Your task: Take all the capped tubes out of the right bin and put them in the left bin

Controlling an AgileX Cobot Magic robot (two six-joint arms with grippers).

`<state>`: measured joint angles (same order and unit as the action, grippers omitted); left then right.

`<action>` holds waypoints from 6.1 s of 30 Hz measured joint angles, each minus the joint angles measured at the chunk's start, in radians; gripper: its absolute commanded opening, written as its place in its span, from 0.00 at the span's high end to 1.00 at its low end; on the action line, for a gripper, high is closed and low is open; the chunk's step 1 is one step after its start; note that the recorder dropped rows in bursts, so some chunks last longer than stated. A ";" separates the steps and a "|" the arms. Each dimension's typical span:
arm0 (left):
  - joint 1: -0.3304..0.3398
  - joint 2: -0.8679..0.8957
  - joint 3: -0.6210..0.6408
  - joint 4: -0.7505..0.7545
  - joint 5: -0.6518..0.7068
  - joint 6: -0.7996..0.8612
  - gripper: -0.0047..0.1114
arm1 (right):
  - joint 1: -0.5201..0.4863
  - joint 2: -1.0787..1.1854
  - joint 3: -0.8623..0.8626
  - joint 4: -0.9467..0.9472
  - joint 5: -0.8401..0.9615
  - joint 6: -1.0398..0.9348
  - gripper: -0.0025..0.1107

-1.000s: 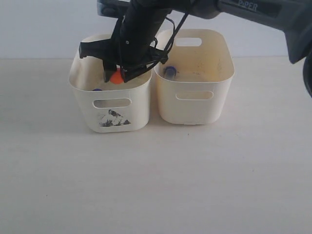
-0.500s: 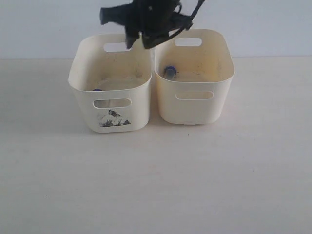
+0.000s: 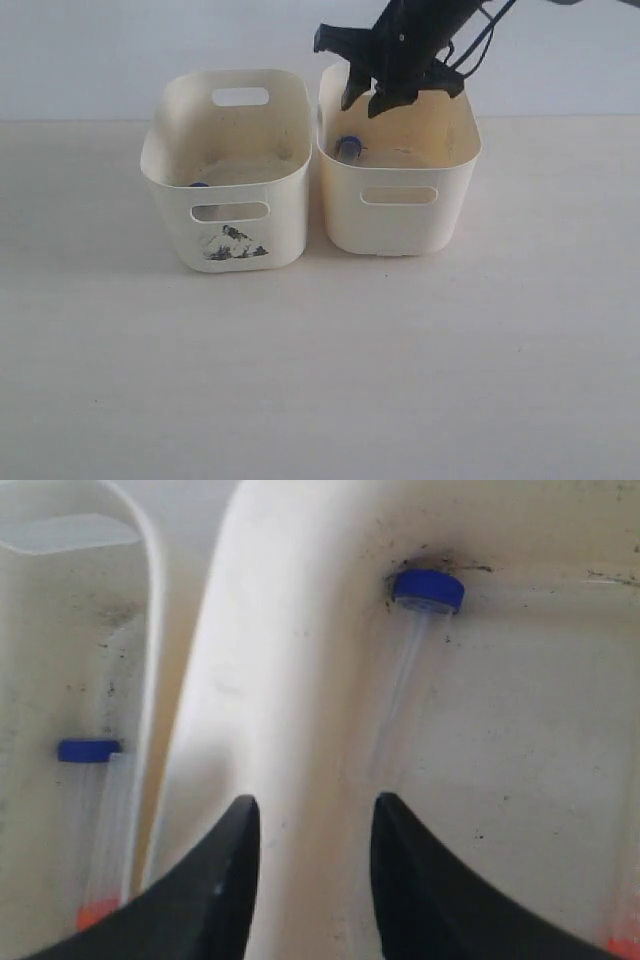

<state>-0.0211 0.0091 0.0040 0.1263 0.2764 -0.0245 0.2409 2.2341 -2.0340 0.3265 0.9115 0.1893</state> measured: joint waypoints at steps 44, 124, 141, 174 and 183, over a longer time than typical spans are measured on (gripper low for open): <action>0.000 0.000 0.000 0.000 0.000 0.000 0.92 | -0.009 0.228 0.000 0.004 -0.142 -0.012 0.42; 0.000 0.000 0.000 0.000 0.000 0.000 0.92 | -0.008 0.236 -0.003 -0.078 -0.272 0.127 0.49; 0.000 0.000 0.000 0.000 0.000 0.000 0.92 | -0.008 0.240 -0.003 0.094 -0.242 0.038 0.49; 0.000 0.000 0.000 0.000 0.000 0.000 0.92 | 0.039 0.258 -0.019 -0.283 -0.181 0.052 0.98; 0.000 0.000 0.000 0.000 0.000 0.000 0.92 | 0.039 0.170 0.000 -0.316 -0.116 0.072 0.98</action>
<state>-0.0211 0.0091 0.0040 0.1263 0.2764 -0.0245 0.2797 2.4038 -2.0336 0.0110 0.7952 0.2608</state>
